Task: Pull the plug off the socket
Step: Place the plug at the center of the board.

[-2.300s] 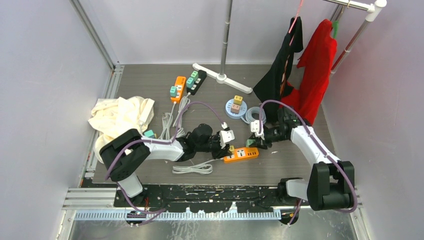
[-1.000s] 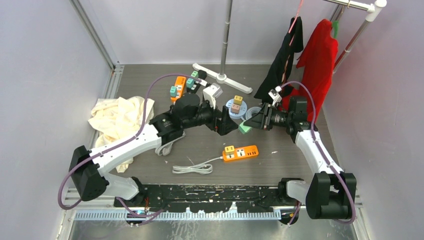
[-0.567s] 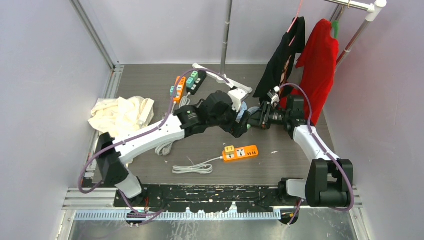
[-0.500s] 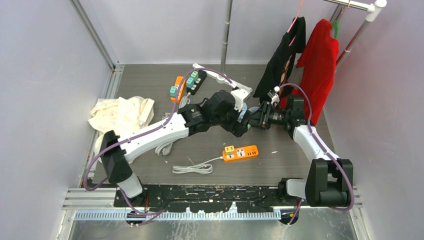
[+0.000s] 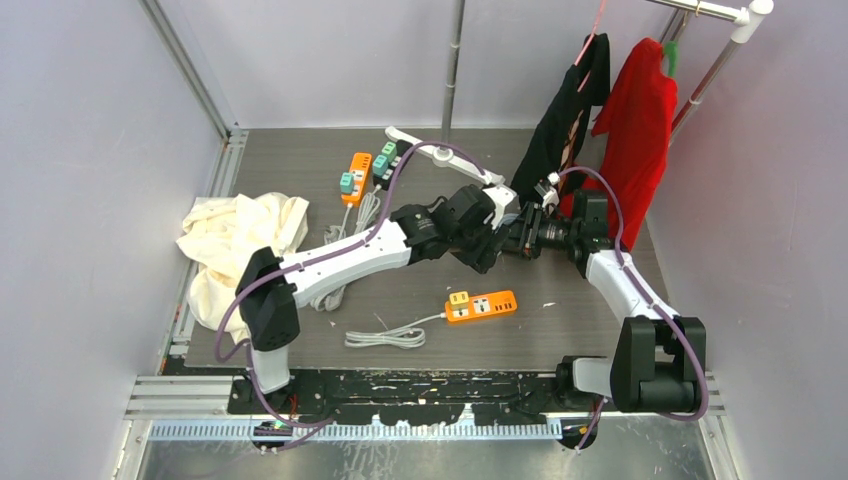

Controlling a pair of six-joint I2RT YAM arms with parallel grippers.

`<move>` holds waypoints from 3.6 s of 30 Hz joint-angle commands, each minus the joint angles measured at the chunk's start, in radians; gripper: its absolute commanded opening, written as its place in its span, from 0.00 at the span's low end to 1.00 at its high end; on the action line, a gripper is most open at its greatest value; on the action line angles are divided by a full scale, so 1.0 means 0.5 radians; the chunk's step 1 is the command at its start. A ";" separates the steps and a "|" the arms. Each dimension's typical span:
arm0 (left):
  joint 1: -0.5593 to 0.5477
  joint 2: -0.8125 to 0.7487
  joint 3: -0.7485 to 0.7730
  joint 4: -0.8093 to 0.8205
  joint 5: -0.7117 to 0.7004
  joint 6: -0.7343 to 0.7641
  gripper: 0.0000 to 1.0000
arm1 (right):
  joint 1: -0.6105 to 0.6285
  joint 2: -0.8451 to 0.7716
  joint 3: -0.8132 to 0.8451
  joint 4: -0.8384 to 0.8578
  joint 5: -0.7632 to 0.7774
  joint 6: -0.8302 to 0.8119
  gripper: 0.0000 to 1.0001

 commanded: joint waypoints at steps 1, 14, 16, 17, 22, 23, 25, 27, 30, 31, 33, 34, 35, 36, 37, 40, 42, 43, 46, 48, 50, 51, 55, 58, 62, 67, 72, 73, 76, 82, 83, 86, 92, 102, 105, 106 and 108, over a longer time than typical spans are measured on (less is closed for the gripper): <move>-0.010 0.021 0.118 0.060 0.015 0.029 0.62 | -0.008 0.008 0.047 0.086 -0.056 0.030 0.06; 0.001 0.069 0.157 0.087 0.086 0.062 0.11 | 0.002 0.016 0.051 0.085 -0.084 0.023 0.19; 0.007 0.053 0.129 0.082 0.093 0.065 0.03 | 0.002 0.010 0.050 0.086 -0.081 0.009 0.35; 0.012 0.036 0.101 0.085 0.092 0.065 0.01 | 0.002 0.006 0.050 0.086 -0.077 -0.003 0.45; 0.060 -0.163 -0.193 0.197 0.077 0.052 0.00 | 0.000 -0.020 0.055 0.039 -0.071 -0.110 0.77; 0.073 -0.217 -0.268 0.241 0.073 0.047 0.00 | -0.001 -0.023 0.054 0.030 -0.072 -0.136 0.79; 0.106 -0.328 -0.447 0.296 0.064 0.021 0.00 | -0.001 -0.032 0.055 -0.002 -0.069 -0.193 0.83; 0.158 -0.459 -0.631 0.370 0.066 -0.032 0.00 | -0.007 -0.041 0.059 -0.038 -0.060 -0.250 0.84; 0.281 -0.651 -0.887 0.367 0.060 -0.167 0.00 | -0.026 -0.050 0.050 -0.064 -0.041 -0.302 0.84; 0.340 -0.708 -0.958 0.334 0.073 -0.241 0.00 | -0.035 -0.053 0.047 -0.067 -0.034 -0.312 0.84; 0.496 -0.812 -1.104 0.258 0.137 -0.378 0.00 | -0.050 -0.061 0.040 -0.068 -0.026 -0.330 0.84; 0.572 -0.860 -1.160 0.219 0.160 -0.416 0.00 | -0.055 -0.065 0.036 -0.072 -0.022 -0.340 0.84; 0.651 -0.915 -1.214 0.193 0.183 -0.433 0.00 | -0.061 -0.067 0.033 -0.077 -0.015 -0.349 0.84; 0.724 -0.972 -1.260 0.164 0.196 -0.435 0.00 | -0.064 -0.070 0.032 -0.088 -0.011 -0.363 0.84; 0.797 -1.028 -1.302 0.133 0.183 -0.432 0.00 | -0.066 -0.073 0.032 -0.102 -0.008 -0.376 0.84; 1.036 -1.223 -1.395 0.050 0.106 -0.414 0.00 | -0.069 -0.075 0.025 -0.113 0.000 -0.394 0.84; 1.204 -1.276 -1.417 -0.020 0.108 -0.387 0.00 | -0.069 -0.069 0.026 -0.113 0.005 -0.398 0.84; 1.289 -1.284 -1.416 -0.076 0.115 -0.370 0.00 | -0.069 -0.070 0.026 -0.114 0.005 -0.400 0.84; 1.494 -1.274 -1.411 -0.147 0.097 -0.320 0.00 | -0.069 -0.069 0.028 -0.116 0.008 -0.403 0.84; 1.589 -1.233 -1.399 -0.169 0.051 -0.309 0.00 | -0.072 -0.074 0.024 -0.116 0.008 -0.410 0.84; 1.637 -1.145 -1.350 -0.207 -0.039 -0.317 0.00 | -0.078 -0.074 0.020 -0.116 0.010 -0.411 0.85; 1.645 -1.071 -1.319 -0.224 -0.084 -0.316 0.00 | -0.080 -0.073 0.020 -0.117 0.011 -0.411 0.85; 1.660 -0.798 -1.129 -0.327 -0.178 -0.299 0.00 | -0.081 -0.074 0.019 -0.117 0.011 -0.413 0.85; 1.664 -0.573 -0.994 -0.369 -0.164 -0.275 0.02 | -0.084 -0.070 0.016 -0.114 0.014 -0.414 0.85; 1.668 -0.397 -0.932 -0.384 -0.186 -0.266 0.08 | -0.085 -0.084 0.009 -0.116 0.013 -0.419 0.85; 1.712 -0.282 -0.927 -0.377 -0.209 -0.255 0.19 | -0.094 -0.083 0.005 -0.117 0.009 -0.423 0.85; 1.754 -0.277 -0.859 -0.440 -0.160 -0.222 0.32 | -0.094 -0.077 0.006 -0.114 0.002 -0.427 0.85; 1.756 -0.298 -0.858 -0.441 -0.154 -0.219 0.35 | -0.093 -0.075 0.007 -0.114 0.002 -0.429 0.85; 1.761 -0.367 -0.862 -0.439 -0.127 -0.207 0.41 | -0.096 -0.073 0.012 -0.114 0.000 -0.432 0.85; 1.763 -0.382 -0.844 -0.465 -0.015 -0.146 0.44 | -0.103 -0.073 0.018 -0.128 -0.007 -0.446 0.85; 1.765 -0.384 -0.842 -0.493 0.017 -0.128 0.45 | -0.103 -0.071 0.019 -0.133 -0.007 -0.451 0.85; 1.772 -0.433 -0.868 -0.464 0.106 -0.076 0.53 | -0.105 -0.074 0.027 -0.160 -0.010 -0.473 0.85; 1.801 -0.544 -0.912 -0.413 0.197 -0.035 0.60 | -0.106 -0.073 0.043 -0.186 -0.013 -0.495 0.85; 1.799 -0.998 -1.051 -0.099 1.060 -0.025 0.69 | -0.106 -0.083 0.195 -0.651 -0.029 -1.057 0.85; 1.754 -1.232 -1.218 0.346 1.329 -0.170 0.77 | -0.106 -0.081 0.297 -1.017 -0.055 -1.533 0.85; 1.717 -1.302 -1.281 0.491 1.364 -0.202 0.79 | -0.103 -0.079 0.336 -1.160 -0.065 -1.715 0.85; 1.632 -1.442 -1.390 0.726 1.388 -0.225 0.81 | -0.098 -0.077 0.412 -1.467 -0.094 -2.152 0.85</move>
